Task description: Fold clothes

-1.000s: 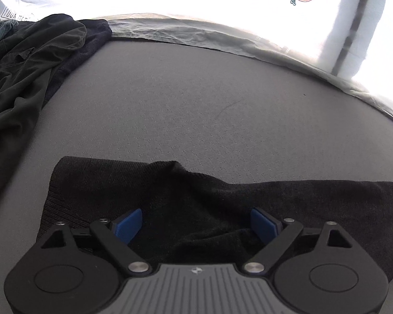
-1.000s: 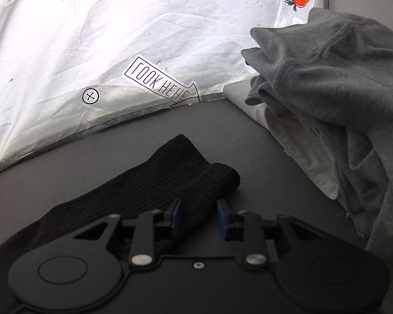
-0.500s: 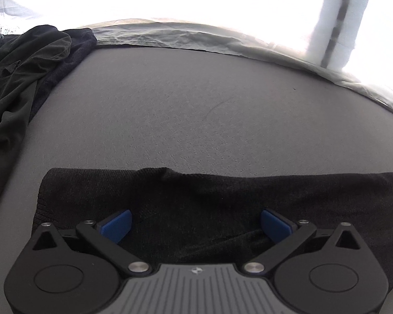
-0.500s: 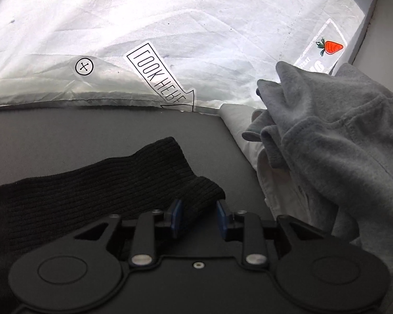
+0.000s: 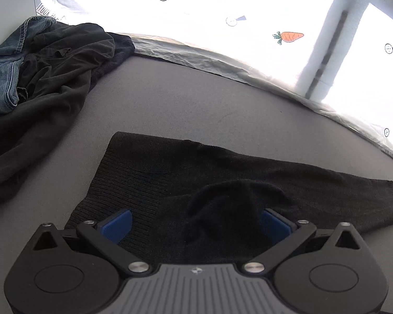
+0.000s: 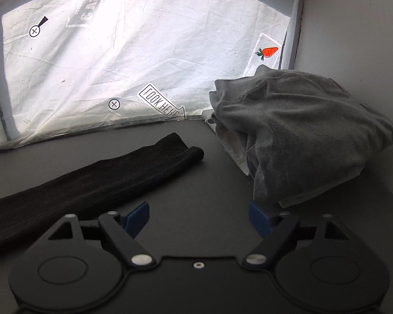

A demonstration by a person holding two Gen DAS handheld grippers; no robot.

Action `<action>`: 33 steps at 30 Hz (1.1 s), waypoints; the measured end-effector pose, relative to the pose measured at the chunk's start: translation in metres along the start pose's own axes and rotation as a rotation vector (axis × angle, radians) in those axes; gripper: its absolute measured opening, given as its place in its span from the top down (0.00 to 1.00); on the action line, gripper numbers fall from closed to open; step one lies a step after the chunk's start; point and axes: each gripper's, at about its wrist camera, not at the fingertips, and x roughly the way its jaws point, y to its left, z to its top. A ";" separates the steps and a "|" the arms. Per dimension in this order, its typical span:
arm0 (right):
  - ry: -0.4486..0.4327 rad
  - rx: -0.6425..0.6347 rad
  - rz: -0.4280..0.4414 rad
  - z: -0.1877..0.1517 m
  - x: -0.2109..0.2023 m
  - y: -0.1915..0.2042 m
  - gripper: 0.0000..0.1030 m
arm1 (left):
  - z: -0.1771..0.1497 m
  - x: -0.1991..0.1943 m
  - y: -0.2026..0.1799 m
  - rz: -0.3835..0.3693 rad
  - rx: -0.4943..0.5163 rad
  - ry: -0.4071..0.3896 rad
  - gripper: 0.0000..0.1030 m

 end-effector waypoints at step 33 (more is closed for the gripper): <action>0.125 1.122 0.244 -0.192 -0.101 -0.228 0.61 | -0.151 -0.040 -0.011 0.155 -0.007 0.003 0.00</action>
